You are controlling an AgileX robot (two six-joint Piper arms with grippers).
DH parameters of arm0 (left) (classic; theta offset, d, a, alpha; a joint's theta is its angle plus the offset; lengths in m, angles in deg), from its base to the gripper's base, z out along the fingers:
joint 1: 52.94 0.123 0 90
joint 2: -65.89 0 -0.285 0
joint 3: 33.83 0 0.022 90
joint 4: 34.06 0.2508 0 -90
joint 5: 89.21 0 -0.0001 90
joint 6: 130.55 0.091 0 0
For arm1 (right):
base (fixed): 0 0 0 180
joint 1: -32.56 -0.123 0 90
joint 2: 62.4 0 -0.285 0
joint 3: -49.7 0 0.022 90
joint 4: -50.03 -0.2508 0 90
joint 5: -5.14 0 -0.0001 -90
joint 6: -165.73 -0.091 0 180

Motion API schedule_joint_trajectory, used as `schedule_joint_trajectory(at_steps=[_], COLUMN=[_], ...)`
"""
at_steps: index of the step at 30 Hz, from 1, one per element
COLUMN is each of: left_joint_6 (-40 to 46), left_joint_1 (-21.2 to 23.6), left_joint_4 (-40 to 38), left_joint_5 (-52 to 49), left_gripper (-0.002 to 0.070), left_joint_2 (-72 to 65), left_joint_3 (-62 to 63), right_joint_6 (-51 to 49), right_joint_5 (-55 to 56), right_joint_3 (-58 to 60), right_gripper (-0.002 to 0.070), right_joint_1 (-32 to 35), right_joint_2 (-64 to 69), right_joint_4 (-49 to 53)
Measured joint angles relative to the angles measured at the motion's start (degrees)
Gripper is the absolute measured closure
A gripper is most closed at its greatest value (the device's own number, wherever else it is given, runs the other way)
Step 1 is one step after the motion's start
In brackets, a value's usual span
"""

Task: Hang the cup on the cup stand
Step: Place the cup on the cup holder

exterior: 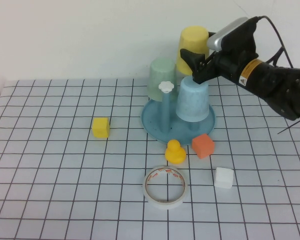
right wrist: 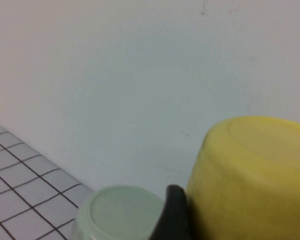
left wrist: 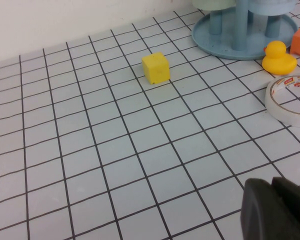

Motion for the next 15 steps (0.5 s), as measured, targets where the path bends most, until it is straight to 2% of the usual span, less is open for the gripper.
schedule_joint_trajectory(at_steps=[15], left_joint_6=[0.11], left_joint_1=[0.0], left_joint_4=[0.0], left_joint_5=[0.04], left_gripper=[0.0676], left_joint_2=[0.0], left_joint_3=[0.0], right_joint_6=[0.59], right_joint_5=[0.01], right_joint_3=[-0.08], right_gripper=[0.0086], right_joint_1=[-0.1], right_joint_2=[2.1], right_joint_4=[-5.09])
